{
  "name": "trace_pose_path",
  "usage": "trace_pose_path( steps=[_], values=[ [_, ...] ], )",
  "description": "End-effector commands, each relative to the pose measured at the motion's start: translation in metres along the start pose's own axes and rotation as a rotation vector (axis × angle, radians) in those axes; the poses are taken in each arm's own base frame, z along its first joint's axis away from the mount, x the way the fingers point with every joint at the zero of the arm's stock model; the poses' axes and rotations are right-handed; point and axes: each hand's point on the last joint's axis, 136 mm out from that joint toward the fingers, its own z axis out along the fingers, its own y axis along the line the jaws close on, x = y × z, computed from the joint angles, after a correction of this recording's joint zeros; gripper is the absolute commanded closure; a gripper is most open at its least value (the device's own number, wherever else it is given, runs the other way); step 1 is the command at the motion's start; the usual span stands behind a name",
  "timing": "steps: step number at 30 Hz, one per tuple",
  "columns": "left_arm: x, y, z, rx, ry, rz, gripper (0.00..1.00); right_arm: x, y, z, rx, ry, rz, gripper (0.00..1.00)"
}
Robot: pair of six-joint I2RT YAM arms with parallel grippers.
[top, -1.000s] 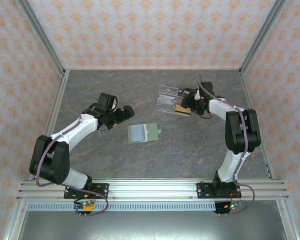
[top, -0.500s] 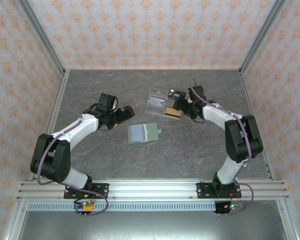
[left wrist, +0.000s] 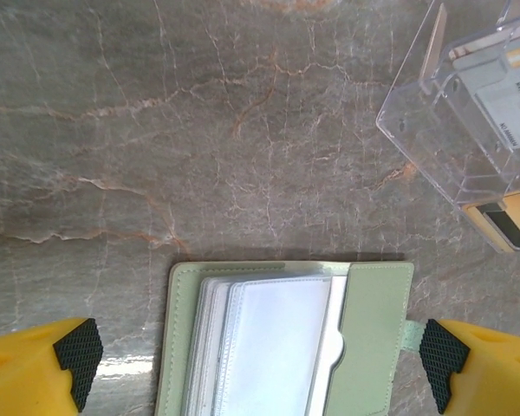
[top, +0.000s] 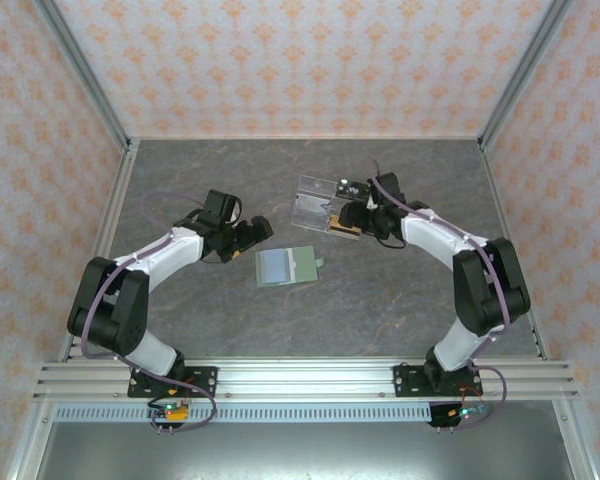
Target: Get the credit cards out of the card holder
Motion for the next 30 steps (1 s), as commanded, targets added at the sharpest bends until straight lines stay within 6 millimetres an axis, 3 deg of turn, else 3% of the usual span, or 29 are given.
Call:
trace_pose_path(
  steps=[1, 6, 10, 14, 18, 24, 30],
  values=[
    [-0.004, -0.006, -0.002, 0.001, -0.015, -0.009, 0.03, 0.008, 0.033, -0.020, 0.016, -0.017, -0.113, 0.24],
    [-0.004, 0.009, -0.004, -0.059, -0.036, -0.030, 0.03, 0.052, 0.084, -0.016, 0.027, 0.053, -0.293, 0.25],
    [-0.007, 0.022, -0.007, -0.090, -0.054, -0.070, 0.02, 0.094, 0.125, 0.001, 0.001, 0.137, -0.414, 0.27],
    [-0.008, 0.035, -0.012, -0.106, -0.069, -0.103, 0.01, 0.130, 0.141, 0.028, 0.001, 0.230, -0.464, 0.30],
    [-0.007, 0.043, -0.016, -0.114, -0.070, -0.122, 0.01, 0.148, 0.137, 0.048, 0.027, 0.286, -0.466, 0.32],
    [-0.003, 0.044, -0.018, -0.097, -0.054, -0.127, 0.04, 0.150, 0.122, 0.060, 0.102, 0.300, -0.490, 0.34],
    [0.006, 0.031, -0.015, -0.022, 0.009, -0.114, 0.20, 0.153, 0.104, 0.068, 0.179, 0.310, -0.490, 0.41]
  ],
)
